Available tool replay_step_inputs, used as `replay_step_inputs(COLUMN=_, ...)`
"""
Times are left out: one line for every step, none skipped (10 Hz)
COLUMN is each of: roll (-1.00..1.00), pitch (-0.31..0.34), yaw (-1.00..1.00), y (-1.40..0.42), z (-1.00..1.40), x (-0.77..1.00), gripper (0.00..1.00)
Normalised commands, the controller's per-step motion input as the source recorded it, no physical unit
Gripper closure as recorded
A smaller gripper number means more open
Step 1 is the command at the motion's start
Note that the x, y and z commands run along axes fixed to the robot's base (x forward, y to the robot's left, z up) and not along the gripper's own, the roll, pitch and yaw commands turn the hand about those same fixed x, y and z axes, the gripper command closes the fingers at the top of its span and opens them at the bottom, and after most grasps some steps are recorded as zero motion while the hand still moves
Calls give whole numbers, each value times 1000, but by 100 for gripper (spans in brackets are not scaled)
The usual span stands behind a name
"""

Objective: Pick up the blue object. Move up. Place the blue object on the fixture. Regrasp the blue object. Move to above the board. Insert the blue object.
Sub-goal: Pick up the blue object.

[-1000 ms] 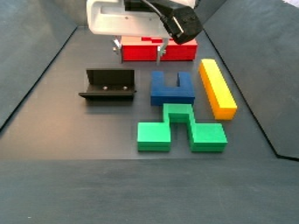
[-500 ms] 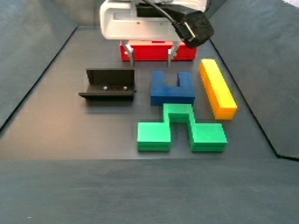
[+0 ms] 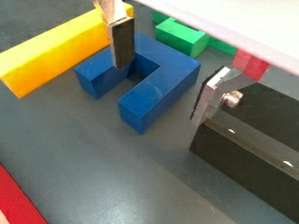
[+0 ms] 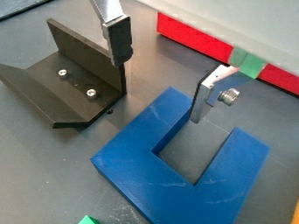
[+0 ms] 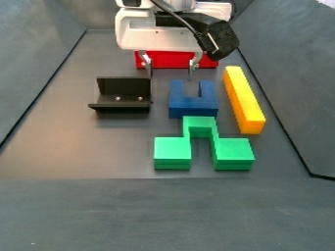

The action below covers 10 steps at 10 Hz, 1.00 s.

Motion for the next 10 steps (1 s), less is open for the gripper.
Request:
replay_step_inputs(roll=-51, pitch=0, yaw=-209, y=0, z=89, x=-294, gripper=0)
replay_step_inputs(roll=-67, pitch=-3, yaw=-211, y=0, z=0, x=-297, gripper=0)
replay_step_inputs(roll=0, pitch=-19, yaw=-9, y=0, z=-97, x=-74, gripper=0)
replay_step_inputs(roll=3, pitch=-1, yaw=0, y=0, z=-191, x=0, gripper=0)
replay_step_inputs(roll=20, pitch=0, yaw=0, y=0, z=-223, x=23, gripper=0)
replay_step_inputs(roll=29, pitch=0, yaw=0, y=0, z=-211, x=69, gripper=0)
replay_step_inputs(roll=21, pitch=0, yaw=0, y=0, z=-197, x=86, gripper=0)
replay_step_inputs(roll=7, pitch=0, yaw=34, y=0, z=-183, x=71, gripper=0)
replay_step_inputs(roll=16, pitch=0, yaw=109, y=-17, z=-189, x=31, gripper=0)
replay_step_inputs(roll=100, pitch=0, yaw=211, y=-246, z=-166, x=9, gripper=0)
